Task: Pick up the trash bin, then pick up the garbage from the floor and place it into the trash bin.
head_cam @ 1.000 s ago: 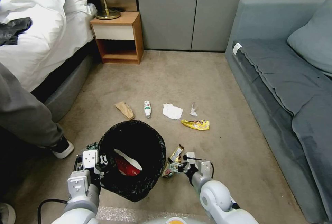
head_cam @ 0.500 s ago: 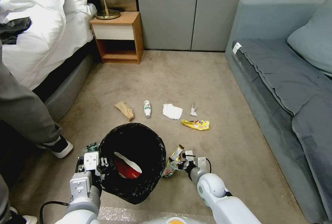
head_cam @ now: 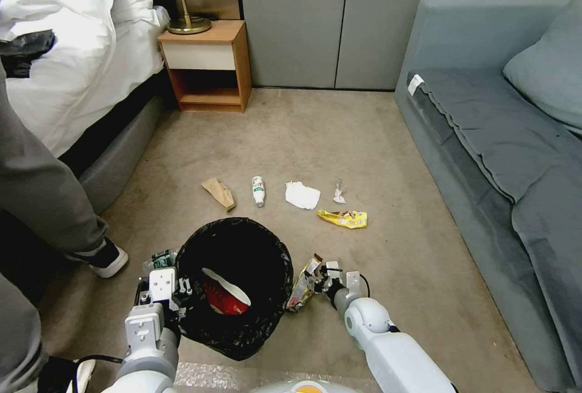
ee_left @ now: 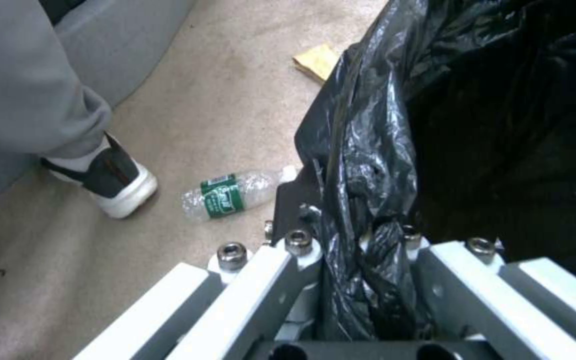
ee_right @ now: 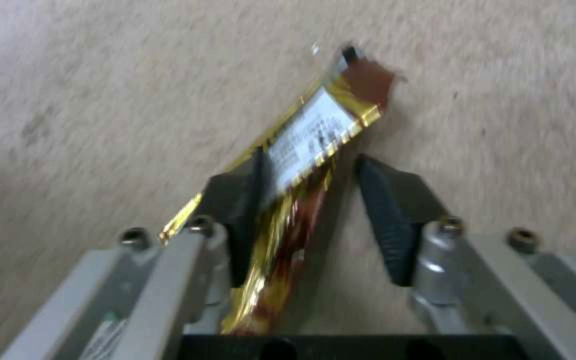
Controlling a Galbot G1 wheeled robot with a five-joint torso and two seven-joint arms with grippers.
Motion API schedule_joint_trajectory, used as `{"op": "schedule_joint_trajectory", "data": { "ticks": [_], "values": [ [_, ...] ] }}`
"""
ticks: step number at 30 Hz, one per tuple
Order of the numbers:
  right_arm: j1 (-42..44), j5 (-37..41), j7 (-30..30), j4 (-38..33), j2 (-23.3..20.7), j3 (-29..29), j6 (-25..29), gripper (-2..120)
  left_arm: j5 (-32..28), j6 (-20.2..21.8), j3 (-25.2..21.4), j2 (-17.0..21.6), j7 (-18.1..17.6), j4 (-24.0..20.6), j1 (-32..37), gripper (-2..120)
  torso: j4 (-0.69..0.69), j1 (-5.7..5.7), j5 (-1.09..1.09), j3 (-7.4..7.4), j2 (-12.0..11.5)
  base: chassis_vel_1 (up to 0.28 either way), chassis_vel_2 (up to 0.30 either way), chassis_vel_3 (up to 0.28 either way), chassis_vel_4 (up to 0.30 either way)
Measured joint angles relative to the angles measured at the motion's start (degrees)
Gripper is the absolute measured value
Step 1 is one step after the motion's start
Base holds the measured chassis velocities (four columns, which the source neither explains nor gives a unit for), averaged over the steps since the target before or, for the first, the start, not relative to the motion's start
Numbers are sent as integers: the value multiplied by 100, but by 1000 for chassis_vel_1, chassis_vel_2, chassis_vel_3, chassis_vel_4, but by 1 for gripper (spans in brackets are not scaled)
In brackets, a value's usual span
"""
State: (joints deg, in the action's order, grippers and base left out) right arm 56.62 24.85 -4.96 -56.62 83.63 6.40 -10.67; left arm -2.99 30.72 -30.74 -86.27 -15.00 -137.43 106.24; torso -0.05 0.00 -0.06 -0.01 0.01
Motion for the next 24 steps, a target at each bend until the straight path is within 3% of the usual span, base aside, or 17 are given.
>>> {"op": "schedule_joint_trajectory", "data": {
  "ticks": [5, 7, 10, 18, 21, 24],
  "values": [
    [-309, -191, -218, 733, 275, 151, 243, 18, 21, -37, -1, -9, 4, 0, 45, 3, -5, -1, -4, -2, 3, 0, 0, 0, 0],
    [-419, -260, -282, 986, 351, 186, 320, 7, 33, -45, -2, -12, 7, -3, 65, 3, 0, -2, 1, -2, 3, 0, 0, 0, 0],
    [-451, -284, -303, 1052, 370, 188, 340, 0, 37, -48, -7, -15, 7, -3, 65, 3, 2, -2, 1, -2, 3, 0, 0, 0, 0],
    [-417, -305, -260, 963, 368, 224, 342, 0, 15, -48, -15, 5, 14, -2, 14, 3, 8, -1, 10, 0, 0, 0, 0, 0, 0],
    [-115, -450, -1, 352, 224, 238, 375, 0, -38, -33, -31, 40, 18, 14, -31, 3, 15, 1, 20, 5, -3, 0, 0, 0, 0],
    [141, -718, 165, -220, 88, 312, 370, 0, -59, -29, -41, 60, 12, 27, -54, 3, 13, 2, 16, 6, -4, 0, 0, 0, 0]
  ]
}}
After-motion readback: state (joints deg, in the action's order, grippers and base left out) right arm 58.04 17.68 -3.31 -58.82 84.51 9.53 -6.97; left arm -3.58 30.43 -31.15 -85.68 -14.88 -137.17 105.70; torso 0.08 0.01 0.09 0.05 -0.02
